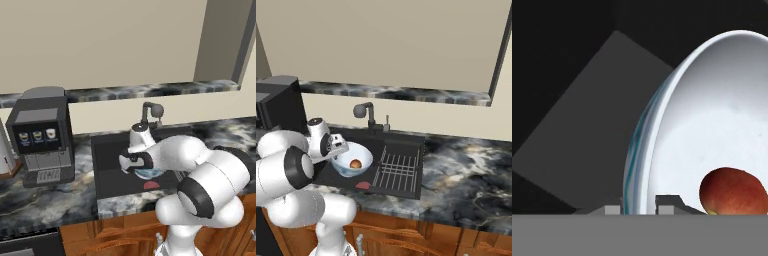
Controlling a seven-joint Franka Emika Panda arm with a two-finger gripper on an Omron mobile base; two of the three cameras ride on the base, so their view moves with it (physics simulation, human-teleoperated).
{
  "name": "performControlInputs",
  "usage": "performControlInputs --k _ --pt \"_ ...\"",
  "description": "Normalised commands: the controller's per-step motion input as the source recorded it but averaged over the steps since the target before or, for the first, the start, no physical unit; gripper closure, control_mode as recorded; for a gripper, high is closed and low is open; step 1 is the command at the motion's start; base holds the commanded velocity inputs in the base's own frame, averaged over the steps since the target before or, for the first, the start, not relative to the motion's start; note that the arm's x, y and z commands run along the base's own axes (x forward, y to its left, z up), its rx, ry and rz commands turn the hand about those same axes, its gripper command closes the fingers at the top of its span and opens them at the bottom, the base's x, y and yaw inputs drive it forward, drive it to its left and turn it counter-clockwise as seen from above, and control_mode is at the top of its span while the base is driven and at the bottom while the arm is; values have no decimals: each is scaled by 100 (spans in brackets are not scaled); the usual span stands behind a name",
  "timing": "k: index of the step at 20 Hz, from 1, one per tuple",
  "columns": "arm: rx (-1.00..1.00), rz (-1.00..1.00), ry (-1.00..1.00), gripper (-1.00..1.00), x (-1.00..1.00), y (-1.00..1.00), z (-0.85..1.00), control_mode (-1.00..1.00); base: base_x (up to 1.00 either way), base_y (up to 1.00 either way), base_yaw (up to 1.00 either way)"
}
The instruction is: Pick the apple from the cabinet and place it in the bowl. Then pick the bowl and place it in the sink. Then turn on the sink facuet.
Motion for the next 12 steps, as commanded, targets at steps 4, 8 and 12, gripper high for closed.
performControlInputs --k 4,8,12 --pt "0 -9 11 100 73 4 -54 -100 0 0 0" --pt "0 -7 17 100 73 6 -47 -100 0 0 0" --pt "-3 -7 17 100 77 11 -51 -100 0 0 0"
